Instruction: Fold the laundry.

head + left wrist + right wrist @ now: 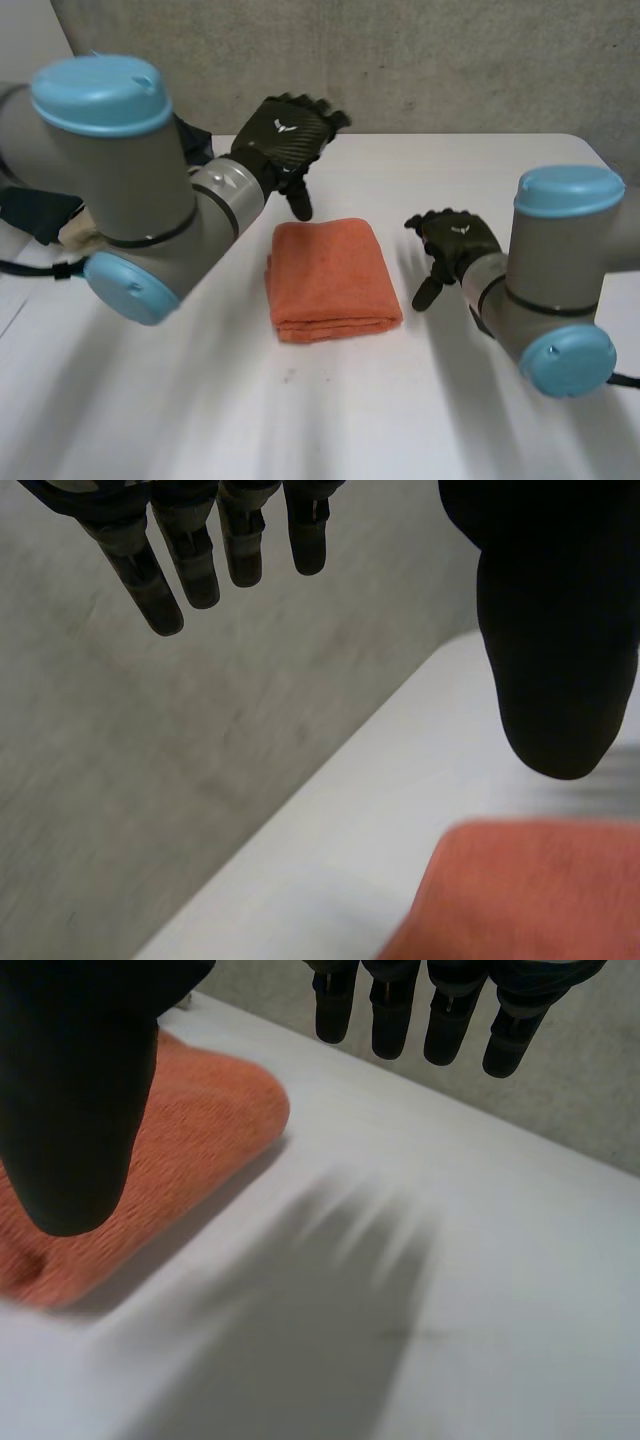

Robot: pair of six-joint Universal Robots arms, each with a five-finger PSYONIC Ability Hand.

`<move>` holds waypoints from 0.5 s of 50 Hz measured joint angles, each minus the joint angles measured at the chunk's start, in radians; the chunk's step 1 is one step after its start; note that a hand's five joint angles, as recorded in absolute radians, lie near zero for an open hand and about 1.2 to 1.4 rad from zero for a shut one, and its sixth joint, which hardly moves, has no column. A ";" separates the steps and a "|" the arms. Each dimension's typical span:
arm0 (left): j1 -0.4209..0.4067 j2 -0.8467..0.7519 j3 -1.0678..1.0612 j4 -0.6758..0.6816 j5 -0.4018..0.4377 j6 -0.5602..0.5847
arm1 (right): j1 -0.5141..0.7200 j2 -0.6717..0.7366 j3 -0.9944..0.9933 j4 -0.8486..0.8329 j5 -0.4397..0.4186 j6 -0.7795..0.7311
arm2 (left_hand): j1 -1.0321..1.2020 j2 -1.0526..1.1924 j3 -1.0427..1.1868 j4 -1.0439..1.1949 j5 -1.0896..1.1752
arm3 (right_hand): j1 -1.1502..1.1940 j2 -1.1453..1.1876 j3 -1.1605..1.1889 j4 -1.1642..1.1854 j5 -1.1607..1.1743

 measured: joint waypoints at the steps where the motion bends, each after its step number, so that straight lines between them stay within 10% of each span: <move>1: 0.008 0.010 0.002 -0.012 0.076 -0.001 | 0.008 -0.005 0.025 -0.008 0.001 0.013 | 0.000 0.000 0.000 0.000 0.000 | 0.000 0.000 0.000 0.000 0.000; 10: 0.026 0.024 0.006 -0.148 0.431 -0.004 | 0.062 0.036 0.066 -0.063 -0.057 0.137 | 0.000 0.000 0.000 0.000 0.000 | 0.000 0.000 0.000 0.000 0.000; 19: 0.016 0.027 0.005 -0.170 0.460 -0.007 | 0.100 0.151 -0.016 -0.093 -0.076 0.155 | 0.000 0.000 0.000 0.000 0.000 | 0.004 0.040 0.045 0.044 0.036; 25: 0.010 0.029 0.000 -0.166 0.451 -0.008 | 0.111 0.212 -0.077 -0.105 -0.070 0.147 | 0.000 0.000 0.000 0.000 0.000 | 0.547 0.677 0.719 0.788 0.742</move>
